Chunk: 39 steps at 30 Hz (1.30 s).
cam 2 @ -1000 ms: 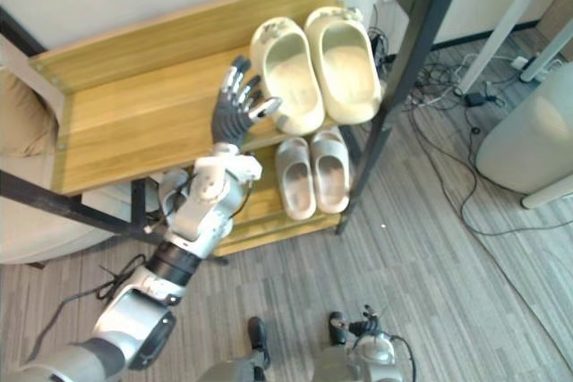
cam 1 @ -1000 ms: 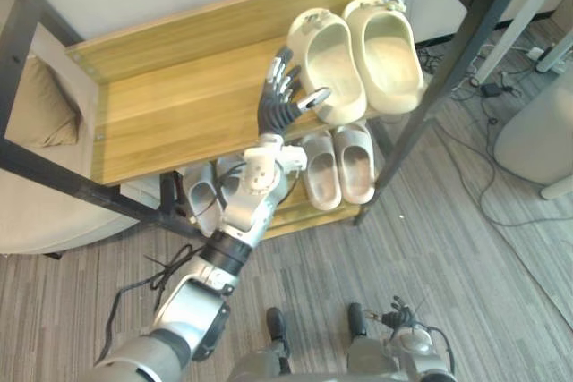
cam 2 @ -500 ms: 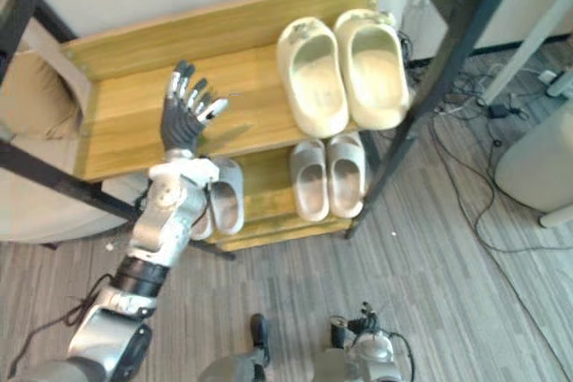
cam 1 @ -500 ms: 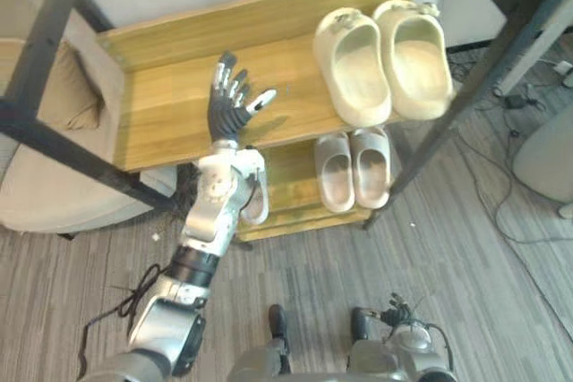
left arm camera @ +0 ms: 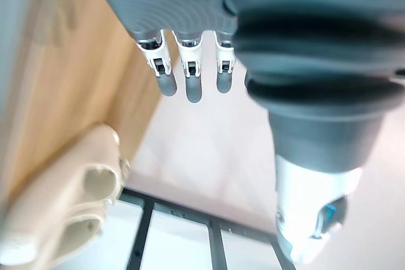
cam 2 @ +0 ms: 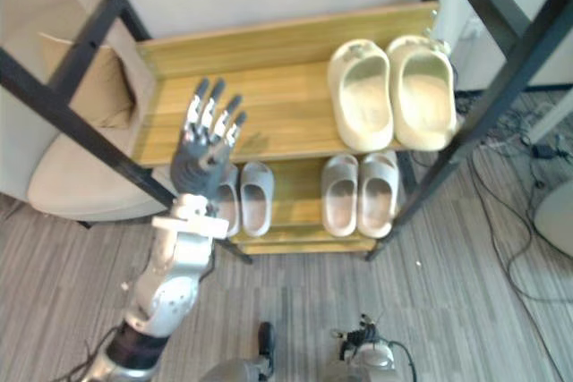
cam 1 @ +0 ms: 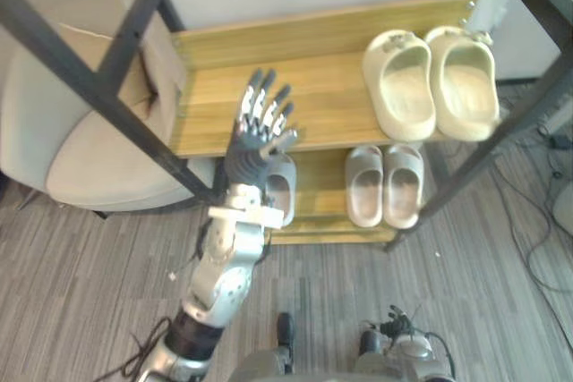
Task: Organize the slippers on the shoe rack
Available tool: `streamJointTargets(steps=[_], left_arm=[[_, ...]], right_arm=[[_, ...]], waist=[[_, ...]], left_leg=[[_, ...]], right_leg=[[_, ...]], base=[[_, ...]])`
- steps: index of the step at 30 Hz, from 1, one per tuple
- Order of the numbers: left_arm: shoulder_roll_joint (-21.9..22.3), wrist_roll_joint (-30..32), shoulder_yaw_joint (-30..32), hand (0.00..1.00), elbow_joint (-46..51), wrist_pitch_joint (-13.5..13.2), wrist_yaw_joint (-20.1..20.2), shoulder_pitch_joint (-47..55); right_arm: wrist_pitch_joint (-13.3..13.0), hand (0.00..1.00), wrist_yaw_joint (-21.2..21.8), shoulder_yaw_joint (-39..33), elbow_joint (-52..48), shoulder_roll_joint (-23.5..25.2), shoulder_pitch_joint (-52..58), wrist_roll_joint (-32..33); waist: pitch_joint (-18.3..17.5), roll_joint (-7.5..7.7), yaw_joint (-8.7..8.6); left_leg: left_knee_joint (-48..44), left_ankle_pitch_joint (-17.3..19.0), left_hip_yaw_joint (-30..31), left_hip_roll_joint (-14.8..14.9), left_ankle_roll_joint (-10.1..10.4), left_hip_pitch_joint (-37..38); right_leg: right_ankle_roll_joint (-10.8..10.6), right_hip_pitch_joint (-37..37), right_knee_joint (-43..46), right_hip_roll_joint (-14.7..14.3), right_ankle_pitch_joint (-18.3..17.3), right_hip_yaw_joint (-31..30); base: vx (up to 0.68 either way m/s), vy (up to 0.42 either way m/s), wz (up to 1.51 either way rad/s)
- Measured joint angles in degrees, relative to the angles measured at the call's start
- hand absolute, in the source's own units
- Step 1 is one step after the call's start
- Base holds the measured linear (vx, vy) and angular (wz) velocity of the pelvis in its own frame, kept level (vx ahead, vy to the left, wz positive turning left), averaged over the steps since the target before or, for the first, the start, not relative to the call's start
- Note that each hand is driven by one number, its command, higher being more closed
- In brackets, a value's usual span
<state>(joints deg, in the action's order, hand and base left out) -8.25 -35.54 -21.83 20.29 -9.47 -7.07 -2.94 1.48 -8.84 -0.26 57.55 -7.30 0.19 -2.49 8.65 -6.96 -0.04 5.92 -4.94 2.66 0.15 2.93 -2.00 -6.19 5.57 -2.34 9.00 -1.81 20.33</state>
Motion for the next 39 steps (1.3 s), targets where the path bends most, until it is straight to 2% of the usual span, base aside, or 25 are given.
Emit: streamJointTargets(steps=[4,11,13,14,16,20,26,37,38,39], left_arm=[[-1.5,0.2,-0.7,0.00,-3.4,1.8,3.6,9.9],[-1.5,7.1,-0.1,0.00,-23.1,5.1,5.6,16.4],[-1.1,11.6,1.9,0.00,-33.0,5.5,6.2,17.0],[-0.9,12.0,2.3,0.00,-34.3,5.5,6.2,17.0],[0.4,15.6,6.5,0.00,-43.3,6.0,6.1,16.8],[0.5,21.7,11.0,0.00,-53.1,6.2,5.4,15.6],[0.8,26.6,14.9,0.00,-62.2,6.2,4.6,14.5],[3.0,29.4,18.2,0.00,-67.4,6.4,2.2,13.2],[3.2,29.4,18.8,0.00,-67.7,6.4,2.0,13.1],[3.6,29.6,19.4,0.00,-67.9,6.4,1.7,13.1]], right_arm=[[0.0,0.00,0.5,1.2,-0.1,0.6,-0.2,-0.8],[0.0,0.00,1.1,2.8,-0.2,0.9,-0.1,-2.1],[0.0,0.00,1.1,2.8,-0.2,1.2,0.2,-2.2],[-0.1,0.00,1.1,2.8,-0.2,1.3,0.3,-2.2],[-0.6,0.00,1.1,2.7,-0.4,1.6,1.0,-2.2],[-1.4,0.00,1.7,1.5,-0.4,1.1,2.0,-2.2],[-2.5,0.00,2.0,-0.9,-0.4,-1.5,2.0,-2.0],[-2.6,0.00,2.1,-1.3,-0.4,1.2,1.4,-2.0],[-2.6,0.00,2.1,-1.3,-0.4,1.2,1.1,-2.0],[-2.6,0.00,2.1,-1.3,-0.4,1.1,0.7,-2.0]], waist=[[-0.9,0.15,0.74],[-2.5,1.01,1.17],[-2.9,2.17,1.40],[-3.0,2.32,1.43],[-3.6,3.39,1.51],[-3.7,4.01,1.45],[-3.4,4.42,1.46],[-2.9,5.58,1.55],[-2.9,5.59,1.67],[-2.9,5.55,1.92]], left_leg=[[0.0,0.0,1.3,0.1,0.0,0.7],[0.0,0.0,1.5,0.2,0.0,0.7],[0.0,0.1,1.5,0.4,0.2,0.8],[0.0,0.1,1.5,0.4,0.2,0.8],[0.0,0.3,1.4,0.4,0.4,0.8],[0.0,0.5,1.2,0.3,0.5,0.9],[0.0,0.8,0.5,0.4,0.7,1.4],[0.3,1.6,-0.8,0.4,0.7,2.1],[0.3,1.8,-1.0,0.3,0.6,2.1],[0.0,2.7,-1.1,0.2,0.2,2.1]], right_leg=[[0.2,1.0,-0.1,-0.3,-0.4,1.3],[0.2,1.4,-0.8,-0.6,-0.5,1.3],[0.2,1.6,-1.3,-0.9,-0.5,1.3],[0.2,1.6,-1.3,-0.9,-0.5,1.3],[0.2,1.9,-1.8,-1.0,-0.5,1.3],[0.2,1.9,-1.9,-0.9,-0.5,1.2],[0.2,2.0,-1.8,-1.1,-0.5,0.4],[0.2,2.1,-1.8,-1.0,-0.8,-0.8],[0.3,1.7,-1.3,-0.8,-1.2,-0.9],[0.0,0.3,2.2,0.0,-3.1,-0.9]], base=[[-0.02,-0.032,0.14],[-0.01,-0.003,0.00],[0.00,0.000,0.00],[0.00,0.000,0.00],[0.00,0.000,0.00],[0.00,0.000,0.00],[-0.01,-0.009,-0.05],[0.00,-0.003,-0.06],[0.04,0.014,-0.09],[0.08,0.033,-0.06]])
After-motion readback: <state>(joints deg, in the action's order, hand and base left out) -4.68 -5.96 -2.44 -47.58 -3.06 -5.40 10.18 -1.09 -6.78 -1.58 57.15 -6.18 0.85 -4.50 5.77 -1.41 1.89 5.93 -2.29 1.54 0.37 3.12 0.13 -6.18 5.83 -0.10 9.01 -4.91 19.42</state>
